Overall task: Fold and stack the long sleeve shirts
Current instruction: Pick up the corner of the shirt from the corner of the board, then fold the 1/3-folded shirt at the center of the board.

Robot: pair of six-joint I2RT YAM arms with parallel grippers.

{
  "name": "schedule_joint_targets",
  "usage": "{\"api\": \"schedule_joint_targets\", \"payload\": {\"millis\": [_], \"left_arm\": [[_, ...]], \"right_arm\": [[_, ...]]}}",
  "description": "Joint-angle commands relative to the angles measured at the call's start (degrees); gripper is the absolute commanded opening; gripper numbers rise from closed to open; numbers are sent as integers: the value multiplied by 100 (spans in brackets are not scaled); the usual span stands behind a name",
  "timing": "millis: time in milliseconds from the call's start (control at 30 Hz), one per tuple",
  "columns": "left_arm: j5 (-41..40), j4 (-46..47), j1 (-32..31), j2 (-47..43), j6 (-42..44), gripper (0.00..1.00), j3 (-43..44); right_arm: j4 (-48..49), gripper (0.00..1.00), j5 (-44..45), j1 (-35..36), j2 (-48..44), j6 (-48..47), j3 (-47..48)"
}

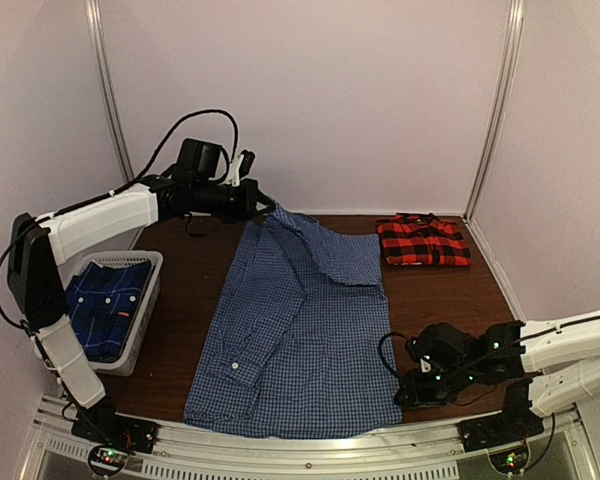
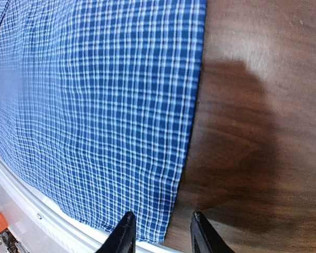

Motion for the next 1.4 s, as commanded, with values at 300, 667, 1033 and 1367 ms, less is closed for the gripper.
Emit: {"api": "schedule_joint_targets", "payload": {"millis": [300,667,1033,1367], "left_arm": [[70,266,55,-238,60,0,-58],[51,266,113,-181,61,0,53],[-87,475,332,-27,93,0,358],[-260,382,970,-47,330,0,597]], "right_arm": [[34,29,131,972,339,1051,-14],[-219,17,602,1086,503,1169,251],[-434,1,1229,1091,176,943,818],[419,0,813,1087,1647,-435,1945]]}}
